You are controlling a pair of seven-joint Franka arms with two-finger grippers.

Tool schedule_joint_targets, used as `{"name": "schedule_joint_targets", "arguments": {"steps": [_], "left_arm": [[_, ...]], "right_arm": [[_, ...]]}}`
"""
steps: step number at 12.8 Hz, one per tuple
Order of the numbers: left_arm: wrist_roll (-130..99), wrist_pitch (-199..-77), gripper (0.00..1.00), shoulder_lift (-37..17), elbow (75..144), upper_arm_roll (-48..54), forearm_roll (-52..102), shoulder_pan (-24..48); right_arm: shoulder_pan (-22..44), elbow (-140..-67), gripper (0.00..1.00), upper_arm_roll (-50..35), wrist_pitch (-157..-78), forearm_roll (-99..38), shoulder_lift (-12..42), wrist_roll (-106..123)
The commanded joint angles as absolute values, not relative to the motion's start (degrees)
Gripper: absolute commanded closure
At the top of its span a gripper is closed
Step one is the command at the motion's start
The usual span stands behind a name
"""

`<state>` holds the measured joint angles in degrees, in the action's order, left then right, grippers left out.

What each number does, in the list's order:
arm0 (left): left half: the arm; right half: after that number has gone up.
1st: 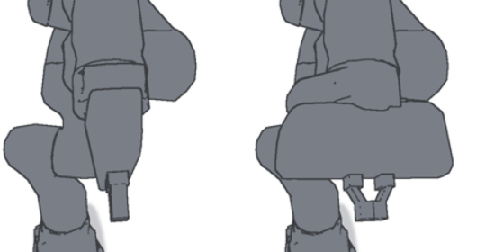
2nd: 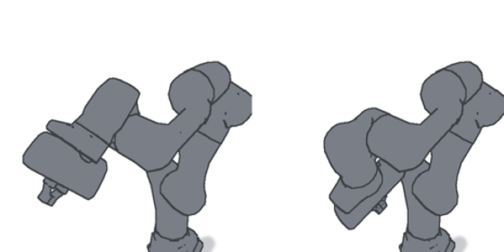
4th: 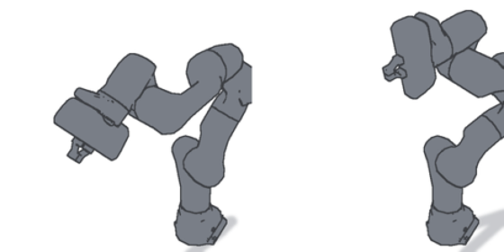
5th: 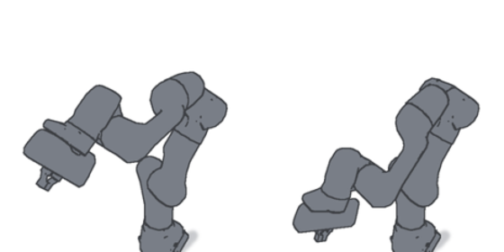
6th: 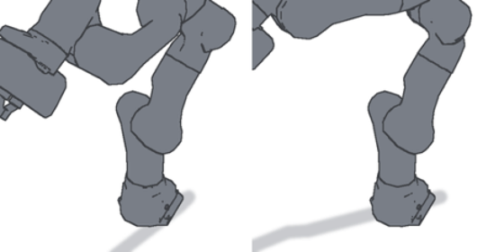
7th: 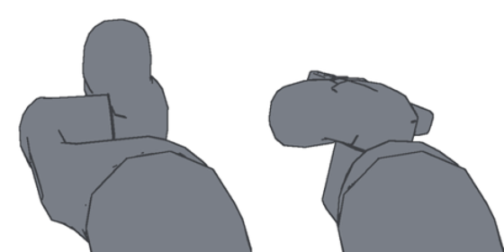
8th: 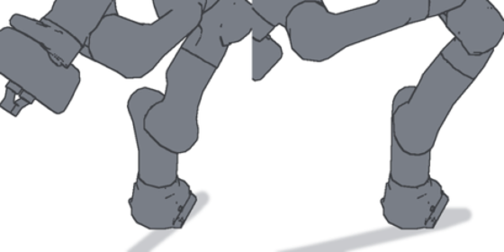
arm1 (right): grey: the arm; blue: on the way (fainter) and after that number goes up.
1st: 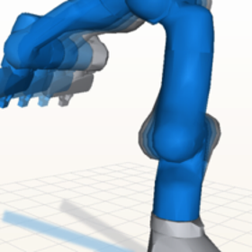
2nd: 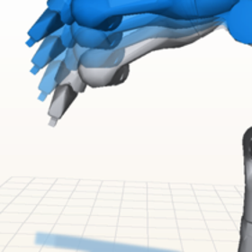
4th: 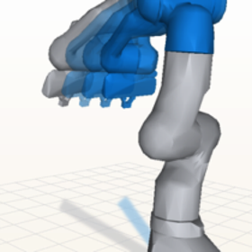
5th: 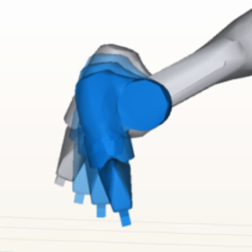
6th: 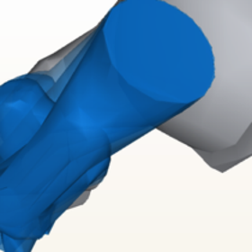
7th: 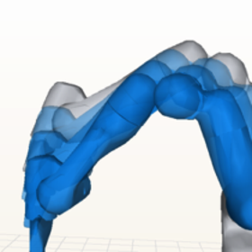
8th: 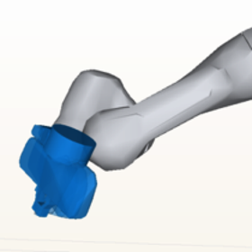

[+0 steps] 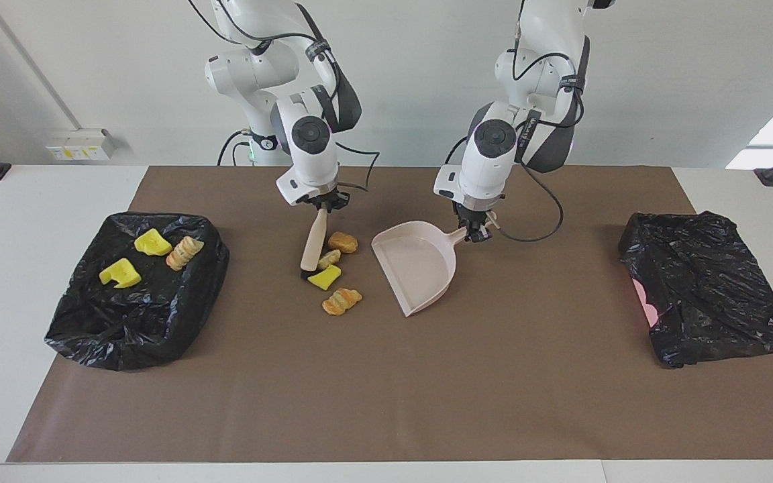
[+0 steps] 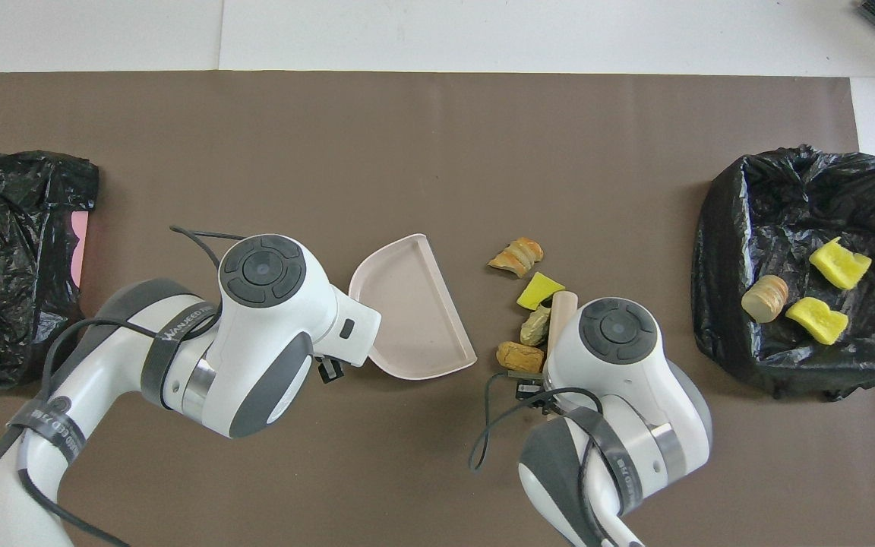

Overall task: Sweep and dump trash in bin
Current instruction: 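Sweep the tan chunks and yellow sponge into the dustpan with the right gripper, then push the pieces deeper into the dustpan with the right gripper's brush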

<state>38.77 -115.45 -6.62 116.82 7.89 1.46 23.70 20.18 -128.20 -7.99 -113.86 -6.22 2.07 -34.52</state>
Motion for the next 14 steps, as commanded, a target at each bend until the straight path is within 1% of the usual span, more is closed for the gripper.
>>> {"name": "schedule_joint_targets", "arguments": {"steps": [1,4,6,7,8,11,12,14], "left_arm": [[38.14,-118.38,1.0,-5.19,118.91,7.29,1.93,24.7],[38.06,-118.48,1.0,-5.1,119.09,7.29,1.93,24.7],[38.06,-118.56,1.0,-5.1,119.09,7.29,1.93,24.7],[38.06,-118.56,1.0,-5.1,119.09,7.29,1.93,24.7],[38.06,-118.56,1.0,-5.1,119.09,7.29,1.93,24.7],[38.14,-118.48,1.0,-5.1,119.09,7.29,1.93,24.7],[38.06,-118.56,1.0,-5.1,119.09,7.29,1.93,24.7],[38.06,-118.56,1.0,-5.01,119.27,7.29,1.93,24.7]], "right_arm": [[23.89,-119.73,1.0,-8.26,-113.9,-9.57,8.69,-34.02],[28.64,-118.22,1.0,-8.26,-115.84,-13.44,8.79,-26.75],[28.83,-116.64,1.0,-8.26,-113.92,-14.68,8.7,-26.11],[28.31,-115.41,1.0,-8.26,-111.03,-14.68,8.18,-26.02],[27.78,-112.88,1.0,-7.91,-106.57,-14.59,8.0,-26.02],[23.13,-105.49,1.0,-7.65,-94.17,-13.28,7.39,-24.44],[21.98,-104.34,1.0,-7.65,-91.96,-10.66,6.69,-24.17],[20.84,-104.76,1.0,-7.65,-92.19,-3.54,6.24,-23.04]]}}
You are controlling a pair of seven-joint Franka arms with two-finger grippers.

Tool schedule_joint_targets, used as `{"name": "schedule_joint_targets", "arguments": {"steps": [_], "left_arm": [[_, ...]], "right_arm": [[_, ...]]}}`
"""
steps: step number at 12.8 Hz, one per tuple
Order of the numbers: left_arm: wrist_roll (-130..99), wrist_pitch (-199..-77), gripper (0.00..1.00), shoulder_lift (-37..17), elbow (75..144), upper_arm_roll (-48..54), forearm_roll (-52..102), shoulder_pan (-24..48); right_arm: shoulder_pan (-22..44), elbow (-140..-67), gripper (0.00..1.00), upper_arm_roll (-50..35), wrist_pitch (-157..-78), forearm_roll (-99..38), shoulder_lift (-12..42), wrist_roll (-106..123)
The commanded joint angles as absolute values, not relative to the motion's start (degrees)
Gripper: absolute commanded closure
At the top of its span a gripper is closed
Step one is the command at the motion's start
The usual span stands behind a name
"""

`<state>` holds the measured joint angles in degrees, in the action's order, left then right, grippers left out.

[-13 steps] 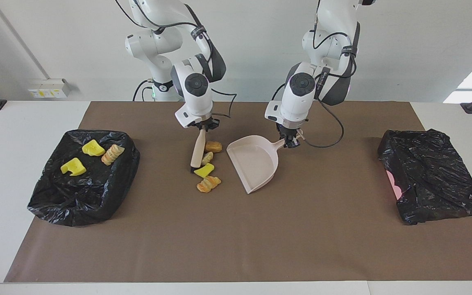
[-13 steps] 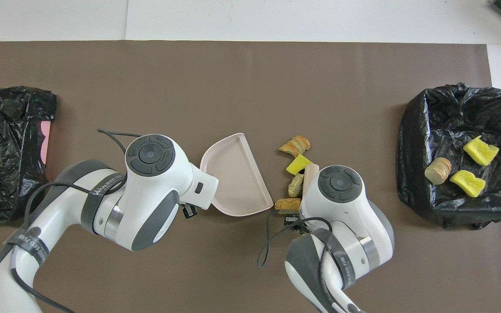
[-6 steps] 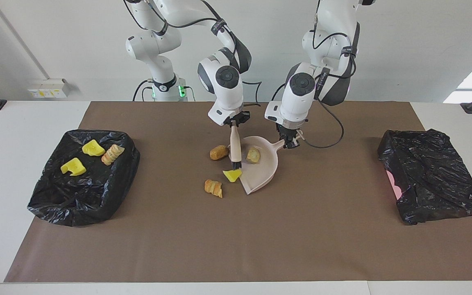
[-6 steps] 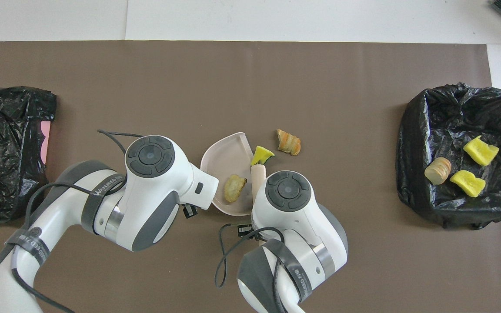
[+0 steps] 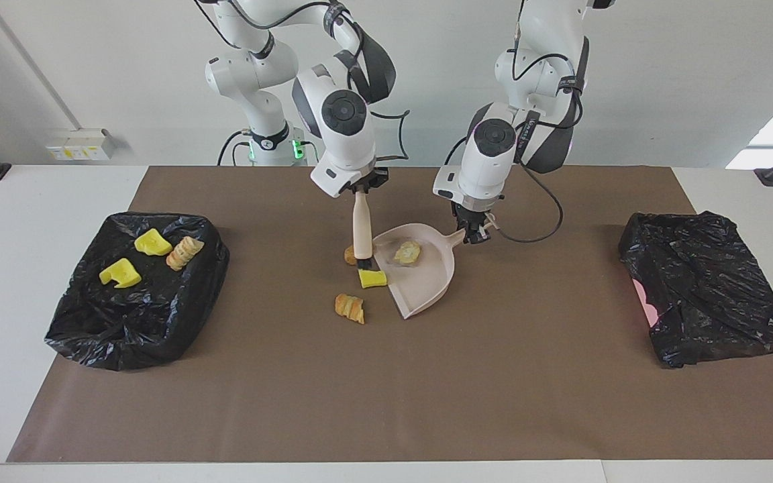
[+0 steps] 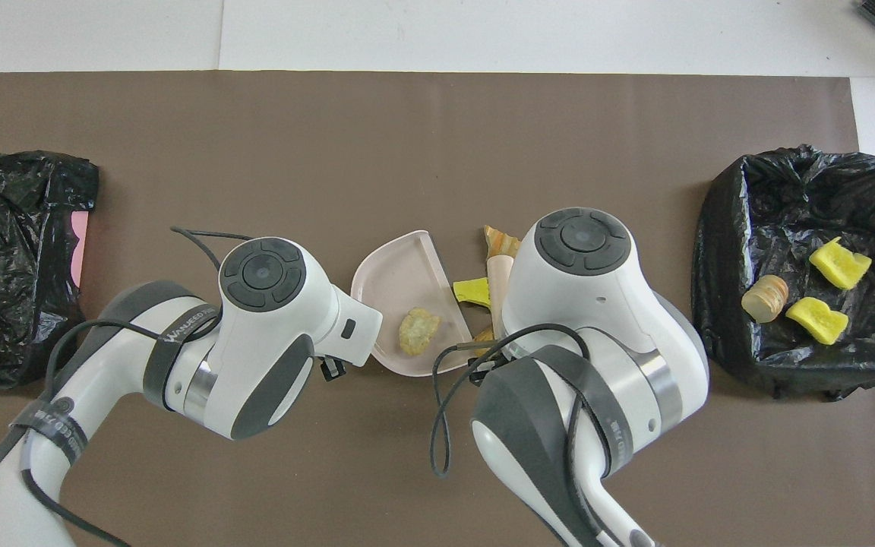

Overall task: Sweep and dump trash in bin
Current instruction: 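Push the pieces deeper into the dustpan with the right gripper's brush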

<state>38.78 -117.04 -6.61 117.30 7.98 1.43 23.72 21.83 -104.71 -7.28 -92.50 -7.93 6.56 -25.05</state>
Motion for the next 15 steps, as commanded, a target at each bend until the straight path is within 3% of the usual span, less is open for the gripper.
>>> {"name": "schedule_joint_targets", "arguments": {"steps": [1,3,5,8,11,15], "left_arm": [[38.06,-118.65,1.0,-5.01,119.35,7.29,1.93,24.7],[38.06,-118.83,1.0,-5.01,119.36,7.29,1.93,24.7],[38.06,-118.92,1.0,-5.01,119.44,7.29,1.93,24.61],[37.97,-119.0,1.0,-4.83,119.71,7.29,1.93,24.7],[37.97,-119.0,1.0,-4.83,119.71,7.29,1.93,24.7],[37.97,-119.09,1.0,-4.83,119.79,7.29,1.93,24.7]], "right_arm": [[17.96,-105.03,1.0,-7.56,-92.55,-2.65,6.41,-19.02],[15.13,-107.74,1.0,-7.56,-97.7,1.65,7.02,-13.37],[13.28,-108.28,1.0,-7.65,-103.51,5.43,11.84,-11.52],[14.06,-108.63,1.0,-7.73,-106.43,6.15,14.85,-10.2],[18.35,-109.33,1.0,-8.17,-107.75,4.84,16.35,-10.8],[23.9,-108.91,1.0,-8.26,-109.34,-10.15,16.26,-10.64]]}}
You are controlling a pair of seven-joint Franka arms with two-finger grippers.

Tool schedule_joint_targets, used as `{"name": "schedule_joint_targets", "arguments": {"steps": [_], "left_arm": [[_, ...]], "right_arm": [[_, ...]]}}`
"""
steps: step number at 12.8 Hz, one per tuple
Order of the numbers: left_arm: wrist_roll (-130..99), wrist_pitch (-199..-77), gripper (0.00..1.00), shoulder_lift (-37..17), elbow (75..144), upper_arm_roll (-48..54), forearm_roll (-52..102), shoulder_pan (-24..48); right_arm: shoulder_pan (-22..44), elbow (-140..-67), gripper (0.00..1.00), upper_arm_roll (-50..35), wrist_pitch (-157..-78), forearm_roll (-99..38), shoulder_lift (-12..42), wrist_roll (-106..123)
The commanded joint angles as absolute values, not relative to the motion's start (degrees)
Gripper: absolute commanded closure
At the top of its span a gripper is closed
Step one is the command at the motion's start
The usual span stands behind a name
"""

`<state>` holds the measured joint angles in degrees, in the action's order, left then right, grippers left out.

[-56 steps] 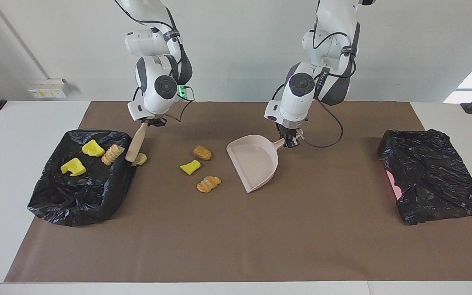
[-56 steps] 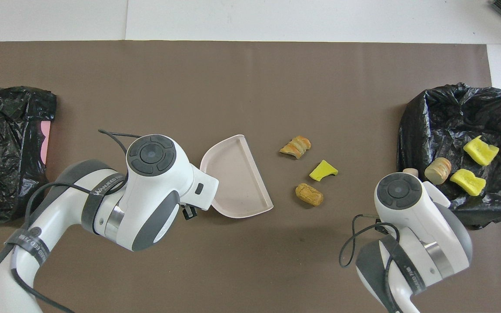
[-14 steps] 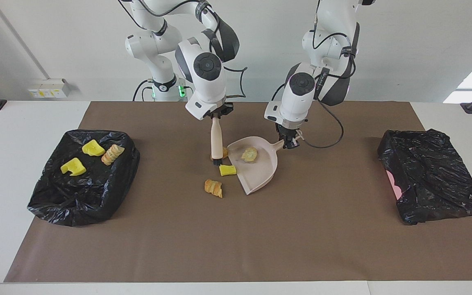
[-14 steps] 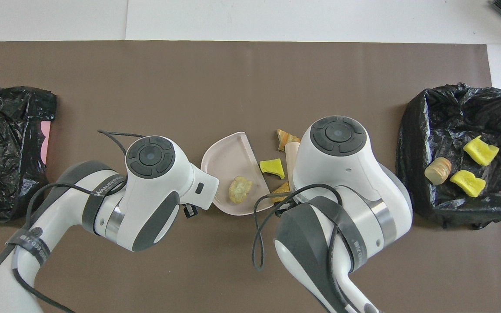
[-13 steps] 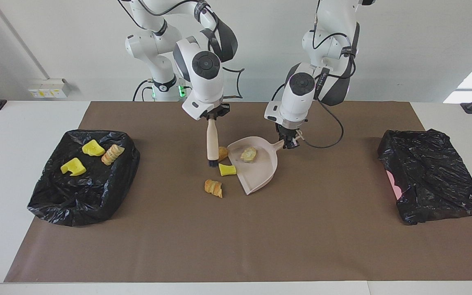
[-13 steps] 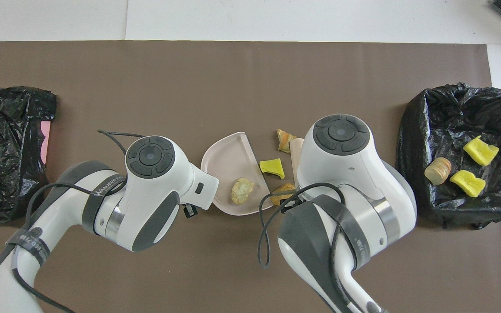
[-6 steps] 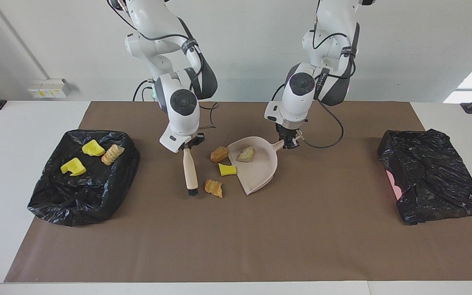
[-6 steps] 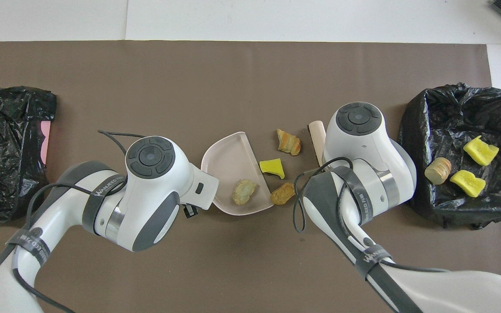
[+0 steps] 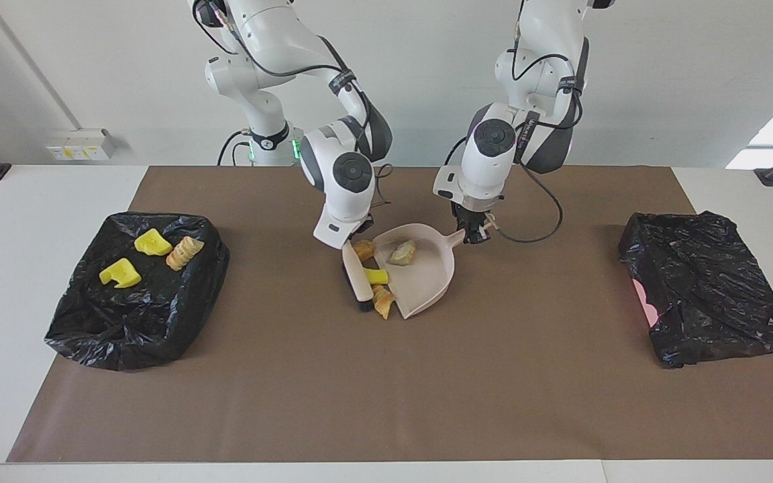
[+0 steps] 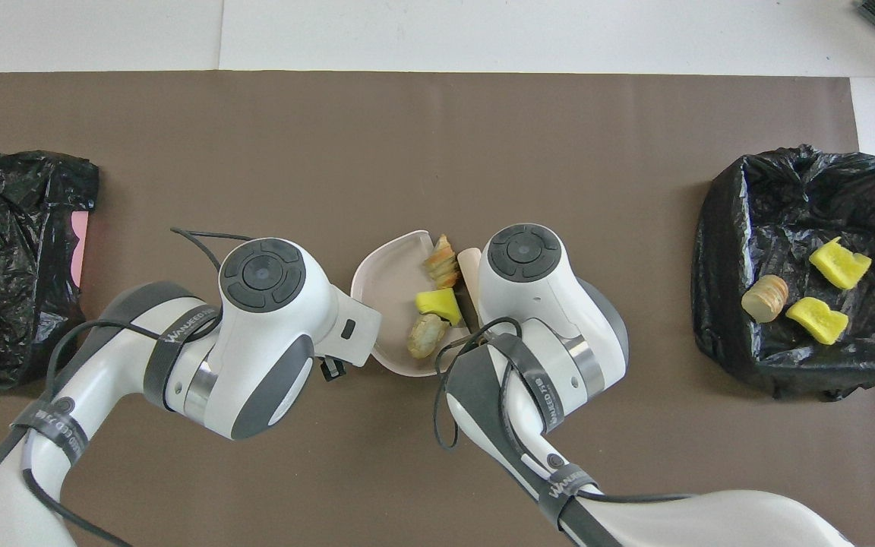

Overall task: Sweep and dump trash in bin
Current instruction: 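Push the pieces deeper into the dustpan with the right gripper's brush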

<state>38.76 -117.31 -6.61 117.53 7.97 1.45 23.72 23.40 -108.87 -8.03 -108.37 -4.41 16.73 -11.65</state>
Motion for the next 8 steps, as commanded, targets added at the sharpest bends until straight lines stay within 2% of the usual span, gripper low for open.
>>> {"name": "schedule_joint_targets", "arguments": {"steps": [1,4,8], "left_arm": [[37.97,-119.09,1.0,-4.83,119.79,7.29,1.93,24.7],[37.97,-119.09,1.0,-4.83,119.79,7.29,1.93,24.7],[38.4,-119.0,1.0,-4.75,119.79,7.29,1.93,24.7]], "right_arm": [[24.52,-107.42,1.0,-8.26,-109.68,-14.11,16.61,-10.46],[23.91,-105.47,1.0,-8.26,-108.64,-15.82,15.74,-10.46],[19.43,-106.34,1.0,-7.56,-97.76,-14.33,8.98,-12.38]]}}
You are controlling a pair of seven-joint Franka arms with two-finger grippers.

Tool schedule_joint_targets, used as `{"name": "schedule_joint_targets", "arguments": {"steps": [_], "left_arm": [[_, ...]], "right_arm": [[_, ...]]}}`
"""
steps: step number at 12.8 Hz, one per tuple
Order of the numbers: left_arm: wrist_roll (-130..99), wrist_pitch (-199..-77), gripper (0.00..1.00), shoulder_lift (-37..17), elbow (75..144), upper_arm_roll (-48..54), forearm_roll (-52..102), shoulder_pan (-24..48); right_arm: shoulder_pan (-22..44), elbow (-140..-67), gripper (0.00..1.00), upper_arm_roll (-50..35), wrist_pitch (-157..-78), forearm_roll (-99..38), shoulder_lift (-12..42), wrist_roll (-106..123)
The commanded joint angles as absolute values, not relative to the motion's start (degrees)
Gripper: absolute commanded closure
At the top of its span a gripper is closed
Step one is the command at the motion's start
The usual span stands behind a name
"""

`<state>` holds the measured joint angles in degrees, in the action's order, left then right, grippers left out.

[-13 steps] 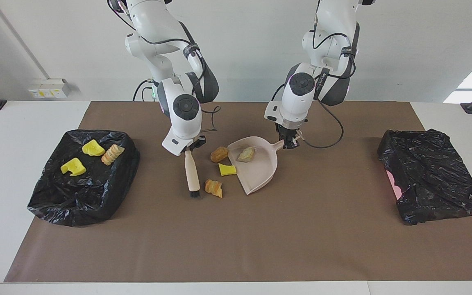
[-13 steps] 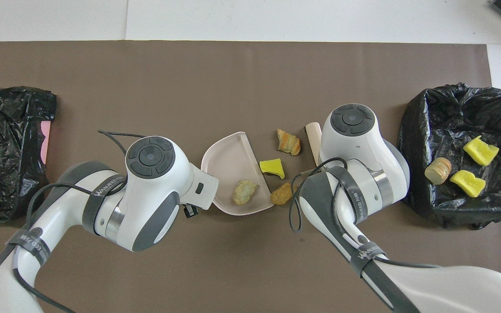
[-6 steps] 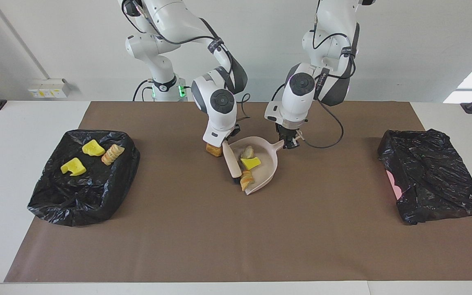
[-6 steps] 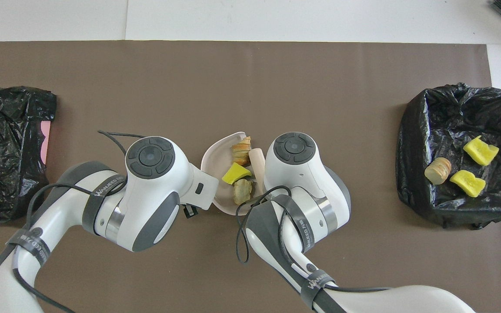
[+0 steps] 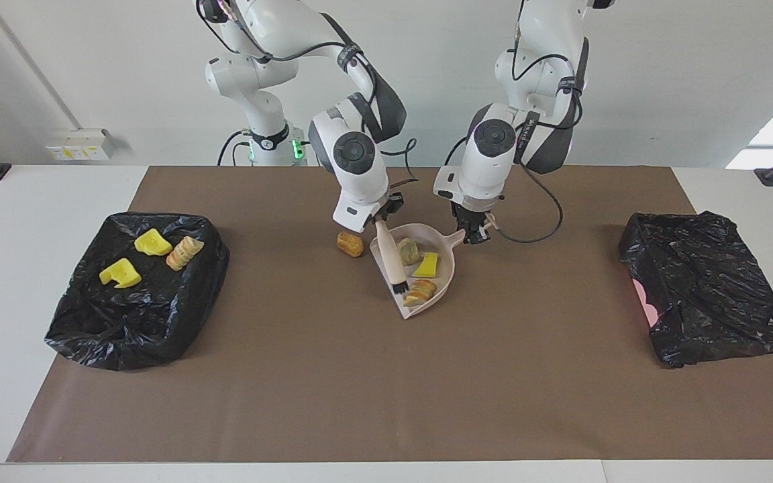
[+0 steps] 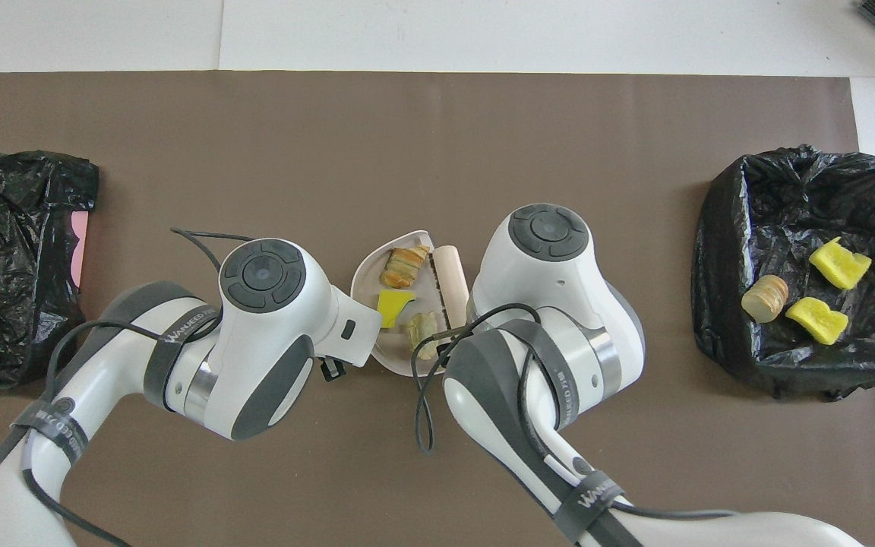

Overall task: Sweep and dump trash in bin
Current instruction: 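Sweep the last tan chunk into the dustpan with the right gripper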

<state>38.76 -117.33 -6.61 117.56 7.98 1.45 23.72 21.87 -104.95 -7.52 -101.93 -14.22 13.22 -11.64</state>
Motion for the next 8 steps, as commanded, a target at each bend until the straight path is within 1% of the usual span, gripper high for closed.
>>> {"name": "schedule_joint_targets", "arguments": {"steps": [1,3,5,6,8], "left_arm": [[38.93,-119.09,1.0,-4.66,120.14,7.29,1.93,24.7],[41.38,-119.36,1.0,-4.57,120.41,7.29,1.85,24.78],[46.82,-119.18,1.0,-4.31,120.58,7.29,1.85,25.92],[46.85,-119.44,1.0,-4.13,121.02,7.29,1.85,26.01],[46.85,-119.44,1.0,-4.13,121.11,7.29,1.76,26.02]], "right_arm": [[19.42,-107.57,1.0,-7.56,-96.17,-12.76,7.14,-15.44],[20.03,-112.21,1.0,-7.73,-95.71,-9.85,3.8,-24.74],[20.21,-120.02,1.0,-7.73,-96.94,-9.32,-0.68,-28.9],[20.04,-124.67,1.0,-7.73,-99.47,-9.14,-3.31,-31.61],[20.04,-135.91,1.0,-7.91,-107.63,-9.92,-9.55,-35.93]]}}
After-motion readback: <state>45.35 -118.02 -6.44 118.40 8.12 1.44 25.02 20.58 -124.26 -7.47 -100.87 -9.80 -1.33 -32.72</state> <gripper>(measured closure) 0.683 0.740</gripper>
